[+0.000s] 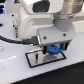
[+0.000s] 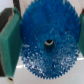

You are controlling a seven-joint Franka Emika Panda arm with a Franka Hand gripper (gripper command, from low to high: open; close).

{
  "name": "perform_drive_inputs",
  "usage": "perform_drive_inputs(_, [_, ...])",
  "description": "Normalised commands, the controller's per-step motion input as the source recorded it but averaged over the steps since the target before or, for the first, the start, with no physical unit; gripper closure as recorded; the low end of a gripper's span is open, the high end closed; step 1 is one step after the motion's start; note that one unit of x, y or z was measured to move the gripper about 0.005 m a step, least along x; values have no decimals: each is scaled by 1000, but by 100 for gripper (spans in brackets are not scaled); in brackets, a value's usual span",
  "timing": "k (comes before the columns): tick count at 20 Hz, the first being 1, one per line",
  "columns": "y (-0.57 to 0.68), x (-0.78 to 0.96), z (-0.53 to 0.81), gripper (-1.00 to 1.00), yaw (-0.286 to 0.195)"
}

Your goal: Insert the blue gear onto the right peg, followed by the red gear

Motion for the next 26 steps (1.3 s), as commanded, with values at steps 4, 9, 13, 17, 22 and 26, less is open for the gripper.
perform_drive_inputs(4, [-52,245,-58,100,0])
perform_drive_inputs(9, [-129,533,-28,100,0])
perform_drive_inputs(13, [-25,118,-31,100,0])
perform_drive_inputs(17, [7,53,-109,100,0])
perform_drive_inputs(22, [32,67,-133,100,0])
perform_drive_inputs(26, [93,37,-46,100,0])
